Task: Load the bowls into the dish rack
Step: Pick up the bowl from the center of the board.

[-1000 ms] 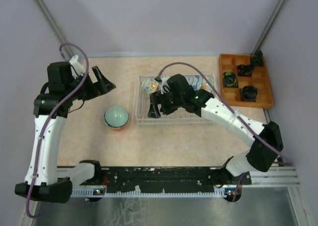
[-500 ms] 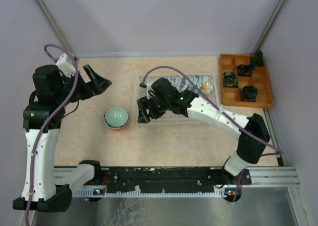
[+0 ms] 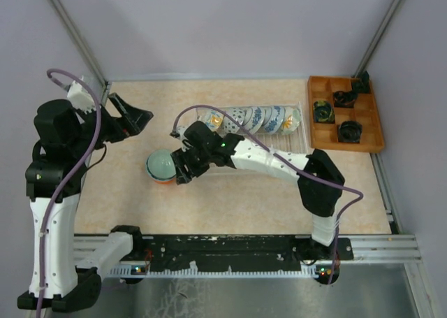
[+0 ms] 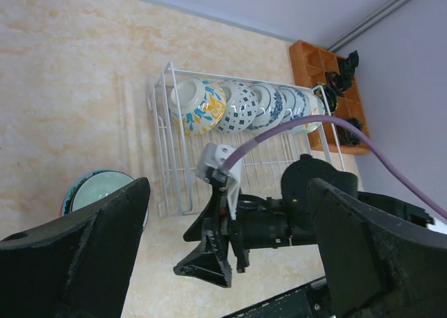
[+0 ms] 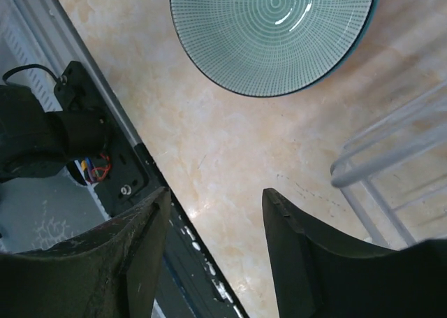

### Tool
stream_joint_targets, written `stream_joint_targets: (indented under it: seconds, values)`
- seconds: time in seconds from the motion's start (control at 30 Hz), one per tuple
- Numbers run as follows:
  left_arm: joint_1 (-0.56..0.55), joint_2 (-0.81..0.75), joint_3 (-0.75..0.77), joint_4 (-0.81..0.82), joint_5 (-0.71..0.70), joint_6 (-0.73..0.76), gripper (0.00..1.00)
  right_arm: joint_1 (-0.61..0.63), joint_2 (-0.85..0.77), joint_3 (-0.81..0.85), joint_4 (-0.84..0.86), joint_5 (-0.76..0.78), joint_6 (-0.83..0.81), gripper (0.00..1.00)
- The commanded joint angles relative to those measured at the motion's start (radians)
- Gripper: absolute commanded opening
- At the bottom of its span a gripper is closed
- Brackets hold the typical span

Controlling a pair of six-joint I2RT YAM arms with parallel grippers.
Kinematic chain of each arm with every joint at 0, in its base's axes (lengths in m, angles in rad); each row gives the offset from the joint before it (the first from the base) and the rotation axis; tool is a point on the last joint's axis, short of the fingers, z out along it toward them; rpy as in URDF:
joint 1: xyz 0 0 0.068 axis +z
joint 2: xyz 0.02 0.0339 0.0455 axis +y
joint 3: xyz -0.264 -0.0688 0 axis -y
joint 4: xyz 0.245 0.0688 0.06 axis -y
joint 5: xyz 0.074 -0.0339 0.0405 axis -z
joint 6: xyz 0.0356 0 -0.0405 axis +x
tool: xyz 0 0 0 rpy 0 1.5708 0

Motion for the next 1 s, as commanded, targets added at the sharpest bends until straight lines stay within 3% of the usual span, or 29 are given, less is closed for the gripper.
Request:
stream_joint_targets:
  seconds: [0.0, 0.5, 0.97]
  values:
    - [-0.003, -0.030, 0.002, 0.067, -0.013, -0.014, 1.00, 0.027, 0.048, 0.100, 0.077, 0.013, -0.038, 0.55]
    - [-0.003, -0.056, 0.014, 0.095, -0.040, -0.015, 1.00, 0.102, 0.214, 0.263, 0.166, 0.137, -0.165, 0.50]
    - [-0.003, -0.087, 0.013, 0.119, -0.051, -0.031, 1.00, 0.134, 0.332, 0.393, 0.140, 0.214, -0.200, 0.43]
